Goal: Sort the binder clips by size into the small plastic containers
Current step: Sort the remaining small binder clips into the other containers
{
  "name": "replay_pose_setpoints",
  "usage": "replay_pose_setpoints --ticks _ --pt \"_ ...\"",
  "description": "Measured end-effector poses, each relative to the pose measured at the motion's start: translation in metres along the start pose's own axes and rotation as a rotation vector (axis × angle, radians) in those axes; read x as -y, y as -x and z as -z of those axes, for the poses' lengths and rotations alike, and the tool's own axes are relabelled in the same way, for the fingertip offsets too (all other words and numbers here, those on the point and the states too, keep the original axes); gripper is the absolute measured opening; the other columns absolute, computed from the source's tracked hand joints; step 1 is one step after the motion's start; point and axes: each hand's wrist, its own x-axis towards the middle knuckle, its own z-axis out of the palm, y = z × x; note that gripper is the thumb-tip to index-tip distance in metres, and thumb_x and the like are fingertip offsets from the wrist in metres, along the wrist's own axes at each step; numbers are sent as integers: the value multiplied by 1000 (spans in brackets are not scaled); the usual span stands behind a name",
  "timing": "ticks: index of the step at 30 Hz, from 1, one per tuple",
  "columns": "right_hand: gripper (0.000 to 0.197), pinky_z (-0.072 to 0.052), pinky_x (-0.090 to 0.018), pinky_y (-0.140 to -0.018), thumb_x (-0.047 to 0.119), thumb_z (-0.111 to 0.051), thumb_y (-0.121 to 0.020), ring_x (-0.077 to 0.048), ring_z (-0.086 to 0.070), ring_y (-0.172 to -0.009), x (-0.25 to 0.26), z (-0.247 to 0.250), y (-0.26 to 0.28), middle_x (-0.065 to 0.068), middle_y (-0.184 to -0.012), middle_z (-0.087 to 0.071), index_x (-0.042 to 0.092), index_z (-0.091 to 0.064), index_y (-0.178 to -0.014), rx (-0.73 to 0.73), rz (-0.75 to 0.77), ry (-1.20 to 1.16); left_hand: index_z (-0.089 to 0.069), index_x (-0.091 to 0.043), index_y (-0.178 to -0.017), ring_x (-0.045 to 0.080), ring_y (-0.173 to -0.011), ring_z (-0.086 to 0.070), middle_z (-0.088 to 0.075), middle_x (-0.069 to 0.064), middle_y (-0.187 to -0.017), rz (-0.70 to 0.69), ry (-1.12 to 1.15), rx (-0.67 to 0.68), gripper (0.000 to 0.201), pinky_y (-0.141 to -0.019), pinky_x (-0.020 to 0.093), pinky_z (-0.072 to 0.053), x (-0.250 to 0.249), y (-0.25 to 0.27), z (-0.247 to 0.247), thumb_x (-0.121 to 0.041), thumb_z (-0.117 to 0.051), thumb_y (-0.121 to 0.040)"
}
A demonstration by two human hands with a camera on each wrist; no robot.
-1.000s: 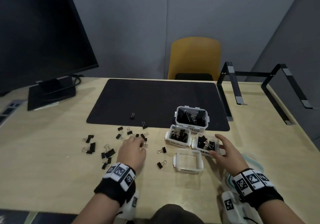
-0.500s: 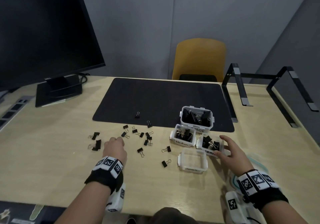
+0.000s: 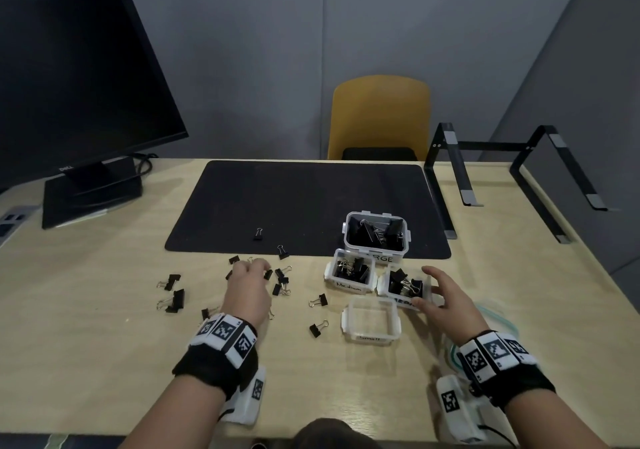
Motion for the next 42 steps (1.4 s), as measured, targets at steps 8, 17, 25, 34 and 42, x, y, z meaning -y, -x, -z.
replay_pose_setpoints --ticks 8,17,25,34,42 --pt "64 -44 -40 -102 25 -68 -83 -15 -46 -126 1 0 0 5 -142 -43 26 -36 -138 12 8 -1 -48 -21 -129 7 -99 -50 -51 0 -123 -208 185 69 34 -87 19 -40 -43 1 -15 -15 -49 -95" --pt "64 -45 -39 -101 25 -68 -83 -15 -47 -125 -3 1 -2 5 -143 -41 23 -36 -138 23 39 -3 -52 -22 -120 10 -95 -56 -57 -6 -105 -269 318 152 31 -79 20 -45 -78 -6 -28 -10 -53 -92" --pt "63 -46 -38 -100 24 -67 -84 -14 -46 -126 -4 2 -2 5 -143 -41 22 -35 -139 27 44 -10 -54 -20 -121 10 -100 -56 -60 -5 -108 -240 367 124 33 -88 25 -46 -84 -19 -30 -7 -52 -90" --pt "62 -46 -37 -100 25 -67 -85 -14 -45 -126 -5 1 -1 7 -142 -41 24 -36 -138 22 48 -16 -58 -18 -117 8 -96 -57 -61 -6 -107 -223 363 126 29 -90 23 -47 -85 -26 -39 -5 -49 -93" --pt "62 -47 -38 -99 23 -67 -84 -14 -46 -125 -4 1 0 6 -142 -42 25 -36 -138 24 42 -31 -66 -21 -109 13 -110 -53 -61 -5 -113 -289 139 94 23 -94 26 -42 -80 -33 -44 -14 -62 -88"
